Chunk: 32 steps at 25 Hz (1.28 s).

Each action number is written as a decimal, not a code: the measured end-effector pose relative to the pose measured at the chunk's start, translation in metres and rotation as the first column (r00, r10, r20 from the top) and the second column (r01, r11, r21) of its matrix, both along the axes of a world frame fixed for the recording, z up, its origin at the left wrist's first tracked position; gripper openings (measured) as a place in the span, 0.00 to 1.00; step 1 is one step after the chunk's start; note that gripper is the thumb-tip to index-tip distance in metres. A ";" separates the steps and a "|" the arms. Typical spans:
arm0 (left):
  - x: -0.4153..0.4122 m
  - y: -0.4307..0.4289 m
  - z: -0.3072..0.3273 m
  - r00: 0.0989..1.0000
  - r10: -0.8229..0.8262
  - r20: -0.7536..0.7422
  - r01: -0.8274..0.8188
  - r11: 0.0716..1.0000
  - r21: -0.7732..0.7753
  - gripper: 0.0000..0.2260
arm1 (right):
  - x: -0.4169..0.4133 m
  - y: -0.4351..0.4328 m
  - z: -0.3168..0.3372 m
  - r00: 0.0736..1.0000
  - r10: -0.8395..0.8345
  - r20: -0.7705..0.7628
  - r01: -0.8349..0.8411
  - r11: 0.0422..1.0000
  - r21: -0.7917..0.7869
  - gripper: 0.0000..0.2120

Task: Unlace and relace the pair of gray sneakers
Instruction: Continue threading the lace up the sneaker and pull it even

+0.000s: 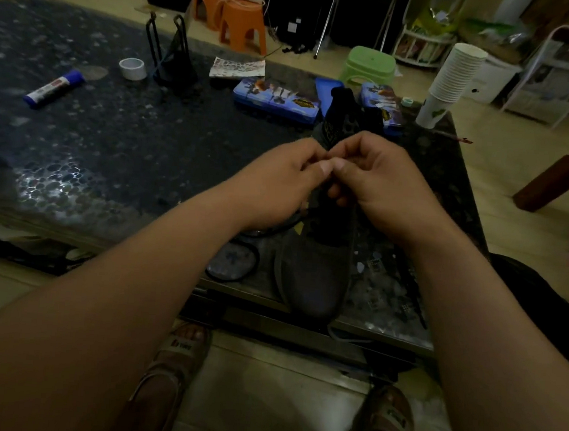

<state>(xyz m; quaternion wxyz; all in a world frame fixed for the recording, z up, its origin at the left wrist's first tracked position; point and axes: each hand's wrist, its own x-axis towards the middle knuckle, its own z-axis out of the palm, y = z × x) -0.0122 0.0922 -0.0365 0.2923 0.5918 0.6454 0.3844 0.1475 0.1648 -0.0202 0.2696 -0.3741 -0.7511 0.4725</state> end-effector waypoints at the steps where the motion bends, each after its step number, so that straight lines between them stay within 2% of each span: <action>1: 0.001 0.001 -0.001 0.999 0.015 -0.034 -0.015 1.000 0.000 0.09 | -0.002 0.000 0.001 1.000 -0.011 -0.008 0.011 1.000 0.023 0.03; 3: -0.004 0.003 -0.006 0.993 0.073 -0.098 -0.070 0.997 0.030 0.10 | 0.002 0.005 0.001 0.993 -0.120 -0.003 0.120 0.989 0.083 0.06; 5: -0.006 0.004 -0.013 0.993 0.113 -0.039 -0.111 0.993 0.050 0.09 | 0.010 0.017 0.005 0.961 -0.236 0.146 0.190 0.943 0.273 0.09; 7: -0.002 0.006 -0.021 0.992 0.126 0.011 -0.126 0.990 0.065 0.07 | 0.012 0.031 0.008 0.880 -0.220 0.420 0.035 0.914 0.404 0.12; 9: 0.005 0.007 -0.026 0.994 0.113 -0.003 -0.112 0.987 0.112 0.06 | 0.004 0.042 0.012 0.734 -0.152 0.662 -0.171 0.902 0.397 0.15; 11: 0.010 0.008 -0.026 0.997 0.078 0.008 -0.078 0.982 0.172 0.05 | -0.010 0.051 0.017 0.594 -0.110 0.797 -0.290 0.895 0.340 0.19; 13: 0.012 0.009 -0.023 0.997 0.083 0.001 -0.082 0.984 0.161 0.06 | -0.020 0.053 0.025 0.561 -0.028 0.827 -0.314 0.918 0.244 0.19; 15: 0.011 0.012 -0.022 0.991 0.133 -0.005 -0.131 0.980 0.150 0.07 | -0.017 0.057 0.031 0.665 0.027 0.746 -0.258 0.946 0.195 0.15; 16: 0.011 0.014 -0.021 0.986 0.157 0.046 -0.163 0.976 0.145 0.08 | -0.011 0.057 0.033 0.737 0.051 0.674 -0.243 0.950 0.194 0.12; 18: 0.011 0.016 -0.022 0.970 0.185 0.157 -0.205 0.971 0.122 0.08 | 0.002 0.052 0.028 0.859 0.135 0.494 -0.259 0.947 0.191 0.09; 20: 0.011 0.017 -0.023 0.971 0.189 0.144 -0.207 0.971 0.120 0.08 | 0.015 0.046 0.017 0.923 0.219 0.316 -0.268 0.956 0.121 0.09; 21: 0.012 0.017 -0.024 0.974 0.184 0.132 -0.201 0.972 0.124 0.08 | 0.020 0.045 0.013 0.928 0.239 0.285 -0.272 0.959 0.079 0.10; 22: 0.014 0.017 -0.024 0.976 0.176 0.131 -0.192 0.973 0.128 0.08 | 0.024 0.045 0.011 0.915 0.246 0.320 -0.281 0.958 0.065 0.12; 24: 0.017 0.018 -0.025 0.976 0.164 0.140 -0.182 0.975 0.129 0.09 | 0.027 0.047 0.009 0.841 0.226 0.492 -0.318 0.941 0.112 0.13; 25: 0.017 0.018 -0.026 0.975 0.167 0.147 -0.186 0.974 0.125 0.09 | 0.026 0.047 0.008 0.840 0.198 0.505 -0.299 0.946 0.127 0.12; 26: 0.018 0.018 -0.026 0.973 0.170 0.158 -0.190 0.974 0.127 0.09 | 0.024 0.046 0.005 0.885 0.168 0.435 -0.237 0.965 0.111 0.11; 28: 0.018 0.016 -0.029 0.967 0.173 0.186 -0.200 0.970 0.135 0.09 | 0.021 0.039 -0.008 0.991 0.066 0.119 -0.055 0.994 -0.092 0.11; 30: 0.017 0.013 -0.033 0.967 0.165 0.192 -0.192 0.972 0.134 0.08 | 0.020 0.031 -0.023 0.987 -0.079 -0.139 0.031 0.947 -0.318 0.11; 32: 0.013 0.012 -0.037 0.970 0.145 0.194 -0.170 0.978 0.119 0.08 | 0.019 0.031 -0.037 0.949 -0.198 -0.244 0.087 0.912 -0.402 0.09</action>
